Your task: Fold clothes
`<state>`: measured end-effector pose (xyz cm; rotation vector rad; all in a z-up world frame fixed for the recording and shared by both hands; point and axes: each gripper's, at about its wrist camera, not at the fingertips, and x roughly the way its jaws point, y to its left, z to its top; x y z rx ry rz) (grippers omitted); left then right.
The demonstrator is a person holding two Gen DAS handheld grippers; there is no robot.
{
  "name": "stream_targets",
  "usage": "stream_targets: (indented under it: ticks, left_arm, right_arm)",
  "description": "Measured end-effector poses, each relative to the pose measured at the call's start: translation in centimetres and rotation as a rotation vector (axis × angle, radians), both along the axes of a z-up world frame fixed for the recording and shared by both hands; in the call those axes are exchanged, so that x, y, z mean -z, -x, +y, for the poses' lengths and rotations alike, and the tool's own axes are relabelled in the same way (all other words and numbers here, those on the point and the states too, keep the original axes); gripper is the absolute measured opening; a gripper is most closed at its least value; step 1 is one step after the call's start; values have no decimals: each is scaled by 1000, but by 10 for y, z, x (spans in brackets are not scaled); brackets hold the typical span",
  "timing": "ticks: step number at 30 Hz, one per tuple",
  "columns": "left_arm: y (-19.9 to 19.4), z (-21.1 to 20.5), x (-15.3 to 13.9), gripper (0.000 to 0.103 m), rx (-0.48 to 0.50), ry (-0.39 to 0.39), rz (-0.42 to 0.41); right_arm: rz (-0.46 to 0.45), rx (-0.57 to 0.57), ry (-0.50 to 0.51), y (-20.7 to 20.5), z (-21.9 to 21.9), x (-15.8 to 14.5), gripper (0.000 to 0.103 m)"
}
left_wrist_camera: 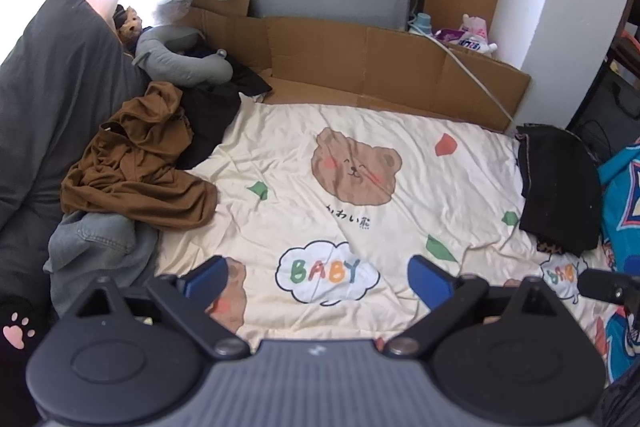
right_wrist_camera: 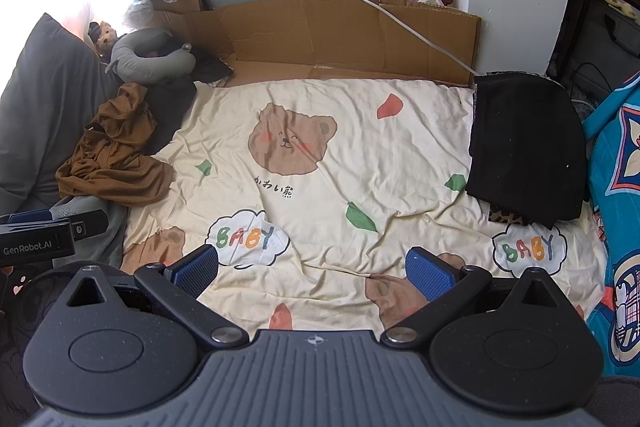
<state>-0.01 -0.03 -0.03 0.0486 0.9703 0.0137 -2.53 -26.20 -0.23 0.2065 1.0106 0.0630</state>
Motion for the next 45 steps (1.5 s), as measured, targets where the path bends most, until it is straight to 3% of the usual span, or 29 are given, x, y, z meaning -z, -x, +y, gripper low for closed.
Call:
stream_targets:
  ticks: [45]
  left_arm:
    - [-2, 3, 0, 99, -23, 11, 16]
  right_arm:
    - [-11, 25, 4, 0, -1, 0, 103]
